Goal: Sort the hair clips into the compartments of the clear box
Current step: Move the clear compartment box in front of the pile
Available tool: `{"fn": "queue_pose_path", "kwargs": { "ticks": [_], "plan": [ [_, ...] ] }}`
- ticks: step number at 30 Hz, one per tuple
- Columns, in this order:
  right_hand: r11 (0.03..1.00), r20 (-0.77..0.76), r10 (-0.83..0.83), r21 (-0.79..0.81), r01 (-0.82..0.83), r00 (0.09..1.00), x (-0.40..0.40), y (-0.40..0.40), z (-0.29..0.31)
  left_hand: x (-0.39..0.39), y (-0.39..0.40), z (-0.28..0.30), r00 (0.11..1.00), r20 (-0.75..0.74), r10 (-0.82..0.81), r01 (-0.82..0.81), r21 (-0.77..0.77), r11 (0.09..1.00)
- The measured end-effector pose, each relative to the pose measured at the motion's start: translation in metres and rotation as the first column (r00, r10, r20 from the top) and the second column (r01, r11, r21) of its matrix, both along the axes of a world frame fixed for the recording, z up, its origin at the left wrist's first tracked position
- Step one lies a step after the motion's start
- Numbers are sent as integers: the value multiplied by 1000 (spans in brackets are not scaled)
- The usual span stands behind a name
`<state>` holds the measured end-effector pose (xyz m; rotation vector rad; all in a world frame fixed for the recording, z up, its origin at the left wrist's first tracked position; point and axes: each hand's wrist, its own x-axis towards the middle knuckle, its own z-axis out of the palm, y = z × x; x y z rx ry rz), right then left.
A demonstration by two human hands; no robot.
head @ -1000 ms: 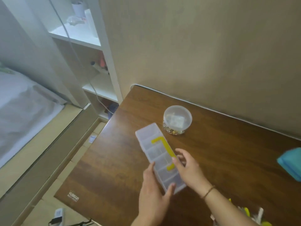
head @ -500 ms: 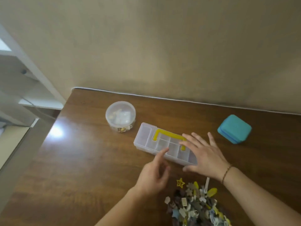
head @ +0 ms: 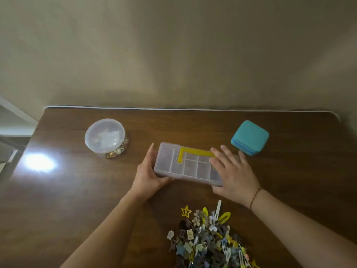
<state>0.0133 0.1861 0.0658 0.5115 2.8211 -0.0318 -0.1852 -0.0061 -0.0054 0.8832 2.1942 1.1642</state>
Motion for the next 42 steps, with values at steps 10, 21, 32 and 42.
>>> {"fn": "queue_pose_path", "kwargs": {
  "ticks": [10,21,32,42],
  "plan": [
    [994,-3,109,-26,-109,994,13,2,-14,20,-13,-5,965,-252,-68,71,4,997],
    [996,101,88,25,-91,991,5,-6,-2,22,-14,-2,946,-308,-105,81,-92,993],
    [995,178,-40,94,23,983,3,-37,0,29,-18,-2,933,-347,-99,52,-143,988],
    [985,202,-155,111,135,967,-13,-58,0,30,-18,-3,922,-370,-112,46,-181,982]
  ]
}}
